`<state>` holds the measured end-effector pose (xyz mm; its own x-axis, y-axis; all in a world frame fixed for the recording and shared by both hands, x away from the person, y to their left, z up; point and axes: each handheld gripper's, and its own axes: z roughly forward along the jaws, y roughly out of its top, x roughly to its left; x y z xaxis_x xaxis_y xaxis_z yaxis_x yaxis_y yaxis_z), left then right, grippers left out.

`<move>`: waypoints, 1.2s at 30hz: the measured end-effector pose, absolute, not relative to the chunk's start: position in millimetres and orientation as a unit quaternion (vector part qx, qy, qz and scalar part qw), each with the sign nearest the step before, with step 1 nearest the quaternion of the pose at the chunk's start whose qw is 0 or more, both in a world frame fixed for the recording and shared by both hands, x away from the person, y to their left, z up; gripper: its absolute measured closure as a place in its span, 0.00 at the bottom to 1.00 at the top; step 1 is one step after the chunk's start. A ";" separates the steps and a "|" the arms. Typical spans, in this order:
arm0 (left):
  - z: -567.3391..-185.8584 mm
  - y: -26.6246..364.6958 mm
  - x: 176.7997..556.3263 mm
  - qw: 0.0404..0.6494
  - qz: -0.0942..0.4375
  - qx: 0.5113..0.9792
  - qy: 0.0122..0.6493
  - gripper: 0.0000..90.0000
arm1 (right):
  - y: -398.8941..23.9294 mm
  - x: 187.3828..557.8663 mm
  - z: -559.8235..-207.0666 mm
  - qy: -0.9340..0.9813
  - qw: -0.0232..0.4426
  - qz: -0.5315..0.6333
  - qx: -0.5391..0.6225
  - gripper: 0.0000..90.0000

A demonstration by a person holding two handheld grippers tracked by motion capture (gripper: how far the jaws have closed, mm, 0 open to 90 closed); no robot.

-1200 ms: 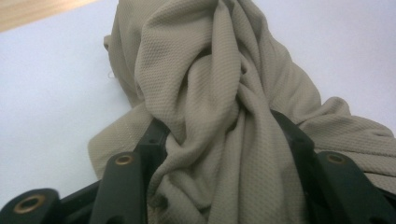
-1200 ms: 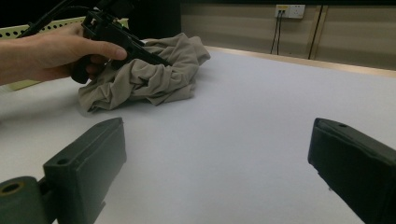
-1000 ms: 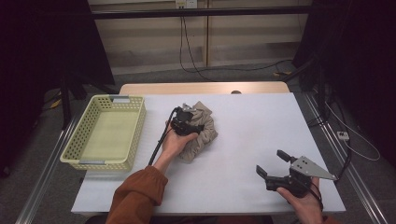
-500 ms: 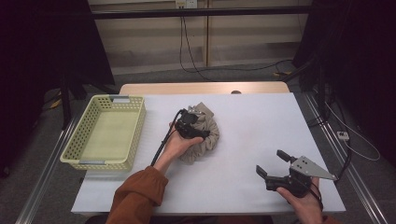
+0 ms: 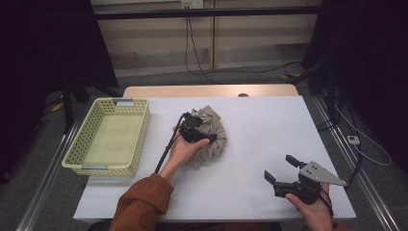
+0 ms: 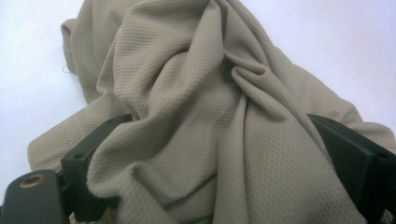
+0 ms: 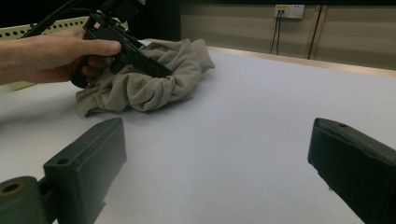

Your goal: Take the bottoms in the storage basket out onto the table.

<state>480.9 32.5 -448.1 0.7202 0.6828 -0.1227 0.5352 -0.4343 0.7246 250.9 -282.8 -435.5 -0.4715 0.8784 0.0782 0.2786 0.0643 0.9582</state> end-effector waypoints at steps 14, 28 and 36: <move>-435.9 36.2 476.6 0.409 0.110 0.833 0.355 0.08 | -282.6 251.3 -435.7 0.674 0.281 0.532 0.428 0.05; -418.0 40.7 469.3 0.445 0.137 0.813 0.350 0.08 | -282.3 253.7 -436.1 0.674 0.275 0.537 0.427 0.05; -408.0 44.6 465.4 0.457 0.141 0.808 0.344 0.07 | -282.8 254.3 -436.3 0.673 0.274 0.537 0.428 0.05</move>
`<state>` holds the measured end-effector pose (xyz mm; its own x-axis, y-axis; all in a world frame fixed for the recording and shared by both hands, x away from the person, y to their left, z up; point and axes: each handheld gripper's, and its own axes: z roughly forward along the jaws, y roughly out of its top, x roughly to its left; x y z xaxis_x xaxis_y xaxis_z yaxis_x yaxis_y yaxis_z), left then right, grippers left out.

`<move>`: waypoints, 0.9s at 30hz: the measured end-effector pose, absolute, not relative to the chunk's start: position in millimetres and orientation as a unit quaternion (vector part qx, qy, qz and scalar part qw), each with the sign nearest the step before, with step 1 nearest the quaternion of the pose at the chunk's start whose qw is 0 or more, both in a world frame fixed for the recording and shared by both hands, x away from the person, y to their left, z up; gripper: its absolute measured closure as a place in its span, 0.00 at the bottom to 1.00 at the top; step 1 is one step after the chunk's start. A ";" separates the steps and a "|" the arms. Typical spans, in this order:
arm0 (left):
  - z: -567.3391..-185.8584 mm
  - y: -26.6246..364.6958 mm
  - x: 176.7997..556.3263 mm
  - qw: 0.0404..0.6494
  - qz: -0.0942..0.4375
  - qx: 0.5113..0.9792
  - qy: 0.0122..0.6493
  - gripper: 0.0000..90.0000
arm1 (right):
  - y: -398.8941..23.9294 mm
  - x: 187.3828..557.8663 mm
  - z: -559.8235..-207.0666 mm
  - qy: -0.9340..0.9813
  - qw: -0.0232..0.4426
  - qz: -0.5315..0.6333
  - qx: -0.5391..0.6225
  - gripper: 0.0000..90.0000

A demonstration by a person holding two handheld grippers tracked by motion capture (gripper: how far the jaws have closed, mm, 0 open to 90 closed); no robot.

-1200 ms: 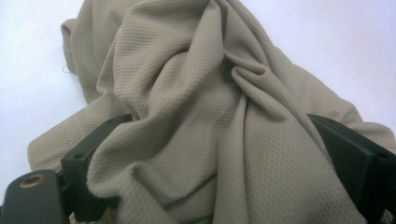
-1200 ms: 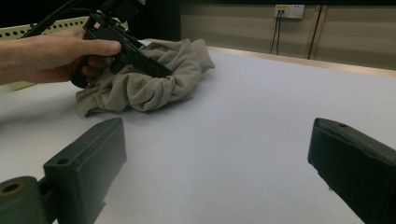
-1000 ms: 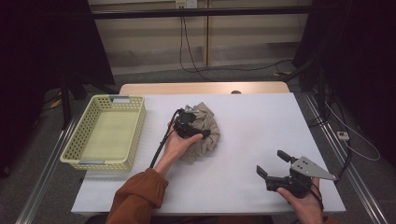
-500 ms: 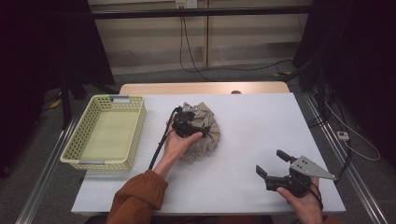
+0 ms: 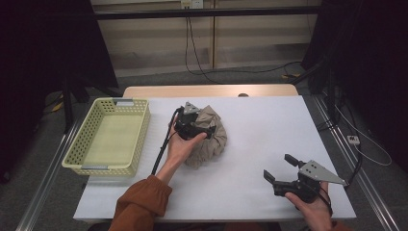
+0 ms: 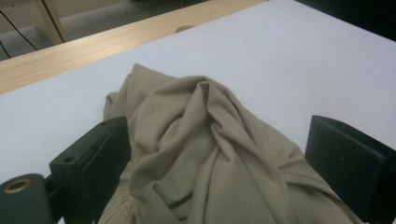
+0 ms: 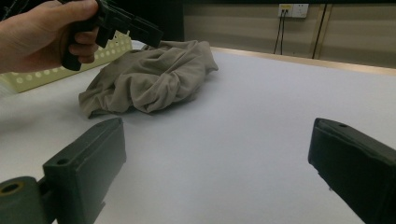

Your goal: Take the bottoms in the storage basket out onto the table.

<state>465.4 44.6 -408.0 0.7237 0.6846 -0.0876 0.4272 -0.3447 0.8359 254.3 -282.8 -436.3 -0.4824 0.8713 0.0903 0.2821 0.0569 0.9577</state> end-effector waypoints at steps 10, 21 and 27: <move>-397.0 47.6 454.8 0.468 0.150 0.811 0.317 0.06 | -281.7 255.7 -436.5 0.675 0.274 0.536 0.427 0.05; -387.7 51.2 442.5 0.471 0.166 0.807 0.315 0.07 | -279.6 256.7 -435.8 0.676 0.275 0.536 0.423 0.05; -380.8 52.8 433.3 0.473 0.174 0.808 0.306 0.08 | -277.0 259.0 -436.1 0.679 0.274 0.536 0.421 0.05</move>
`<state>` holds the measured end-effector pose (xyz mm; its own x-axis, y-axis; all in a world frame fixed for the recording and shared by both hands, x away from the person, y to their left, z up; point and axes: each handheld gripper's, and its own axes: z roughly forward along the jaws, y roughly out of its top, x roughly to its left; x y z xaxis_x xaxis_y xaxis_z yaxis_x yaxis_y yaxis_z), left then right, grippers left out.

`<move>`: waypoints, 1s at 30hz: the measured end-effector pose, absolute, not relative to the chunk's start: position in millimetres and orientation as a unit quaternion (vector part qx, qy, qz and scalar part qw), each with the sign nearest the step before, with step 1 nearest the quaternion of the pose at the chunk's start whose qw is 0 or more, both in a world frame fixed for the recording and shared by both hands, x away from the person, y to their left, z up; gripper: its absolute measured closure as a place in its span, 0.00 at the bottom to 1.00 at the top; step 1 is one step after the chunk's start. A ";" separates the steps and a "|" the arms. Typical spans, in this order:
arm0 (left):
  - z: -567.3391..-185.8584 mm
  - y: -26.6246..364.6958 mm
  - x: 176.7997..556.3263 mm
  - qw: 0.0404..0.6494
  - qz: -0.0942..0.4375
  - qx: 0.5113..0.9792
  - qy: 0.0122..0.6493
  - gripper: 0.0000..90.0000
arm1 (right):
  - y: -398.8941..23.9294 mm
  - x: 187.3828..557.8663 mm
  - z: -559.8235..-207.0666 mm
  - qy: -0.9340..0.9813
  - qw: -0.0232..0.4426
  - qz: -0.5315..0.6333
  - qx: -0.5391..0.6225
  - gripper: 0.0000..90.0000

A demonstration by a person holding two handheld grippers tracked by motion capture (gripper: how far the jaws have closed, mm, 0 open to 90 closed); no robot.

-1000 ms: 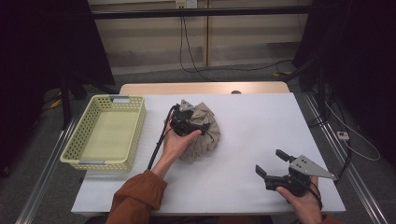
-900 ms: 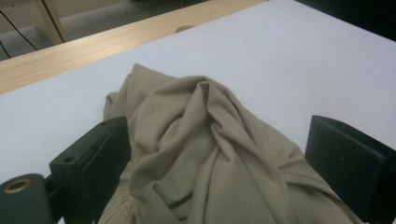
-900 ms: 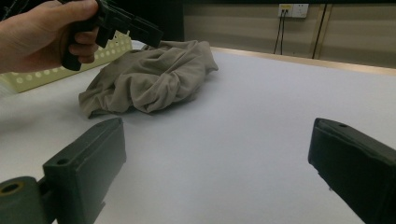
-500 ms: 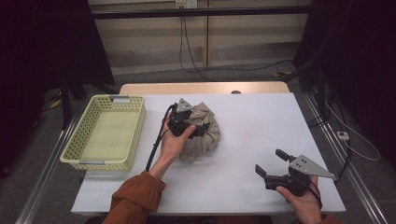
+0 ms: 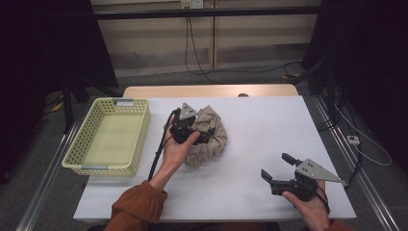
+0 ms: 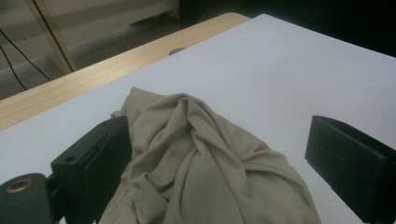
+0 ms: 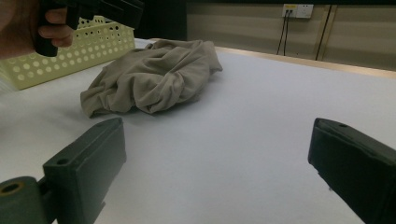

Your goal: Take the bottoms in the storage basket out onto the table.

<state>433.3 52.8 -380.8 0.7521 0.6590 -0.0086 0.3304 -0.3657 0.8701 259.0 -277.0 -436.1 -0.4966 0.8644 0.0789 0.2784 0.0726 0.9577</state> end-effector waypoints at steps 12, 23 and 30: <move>-372.6 57.2 420.4 0.473 0.180 0.811 0.294 0.08 | -274.5 262.0 -435.9 0.681 0.271 0.535 0.420 0.05; -367.2 63.8 409.5 0.474 0.183 0.811 0.289 0.07 | -277.2 260.1 -435.9 0.679 0.274 0.534 0.423 0.05; -363.3 67.8 402.5 0.477 0.189 0.810 0.284 0.07 | -278.8 256.6 -435.5 0.678 0.277 0.534 0.423 0.05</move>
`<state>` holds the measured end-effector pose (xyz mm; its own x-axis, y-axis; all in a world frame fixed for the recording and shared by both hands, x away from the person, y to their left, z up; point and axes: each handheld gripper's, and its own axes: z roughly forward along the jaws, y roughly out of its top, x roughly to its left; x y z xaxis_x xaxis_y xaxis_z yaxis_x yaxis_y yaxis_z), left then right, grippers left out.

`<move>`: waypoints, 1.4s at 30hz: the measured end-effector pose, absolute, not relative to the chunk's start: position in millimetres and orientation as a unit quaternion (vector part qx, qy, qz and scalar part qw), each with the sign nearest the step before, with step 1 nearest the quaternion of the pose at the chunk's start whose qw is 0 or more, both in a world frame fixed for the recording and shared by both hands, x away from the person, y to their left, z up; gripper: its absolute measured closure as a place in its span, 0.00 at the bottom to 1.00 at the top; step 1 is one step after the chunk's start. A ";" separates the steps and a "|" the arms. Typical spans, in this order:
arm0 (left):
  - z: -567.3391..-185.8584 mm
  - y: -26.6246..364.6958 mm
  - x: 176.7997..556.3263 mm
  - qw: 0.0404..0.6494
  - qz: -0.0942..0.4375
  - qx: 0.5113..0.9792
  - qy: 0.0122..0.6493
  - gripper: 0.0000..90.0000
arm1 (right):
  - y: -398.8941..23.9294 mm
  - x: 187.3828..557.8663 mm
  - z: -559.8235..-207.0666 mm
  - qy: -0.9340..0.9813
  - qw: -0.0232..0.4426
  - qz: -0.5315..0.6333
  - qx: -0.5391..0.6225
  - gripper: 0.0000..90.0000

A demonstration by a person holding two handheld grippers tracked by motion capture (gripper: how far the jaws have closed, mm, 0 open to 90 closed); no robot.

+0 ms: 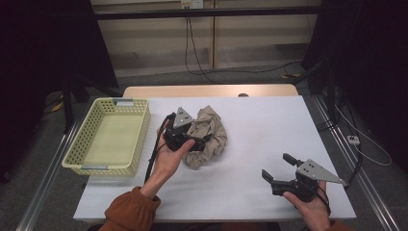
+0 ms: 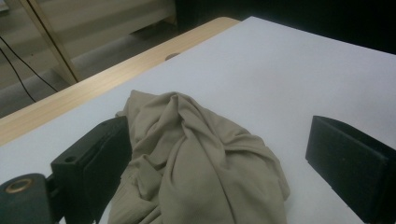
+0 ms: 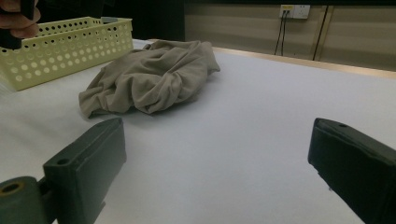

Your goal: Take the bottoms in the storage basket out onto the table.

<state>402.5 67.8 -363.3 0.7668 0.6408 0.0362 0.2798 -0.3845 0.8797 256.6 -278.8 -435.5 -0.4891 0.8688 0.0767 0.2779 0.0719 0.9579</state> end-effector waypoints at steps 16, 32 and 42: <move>-362.2 87.7 385.8 0.467 0.198 0.812 0.289 0.08 | -281.1 252.7 -435.2 0.674 0.281 0.532 0.428 0.05; -358.9 112.8 376.3 0.468 0.205 0.803 0.306 0.08 | -281.8 251.6 -435.1 0.673 0.283 0.531 0.430 0.05; -353.6 128.2 368.5 0.469 0.214 0.799 0.308 0.08 | -281.7 252.0 -435.4 0.673 0.283 0.530 0.431 0.05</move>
<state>368.5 128.2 -353.6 0.7182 0.6938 0.0531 0.2921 -0.3698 0.8820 252.0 -281.7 -435.4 -0.4681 0.8804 0.0760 0.2803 0.0663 0.9576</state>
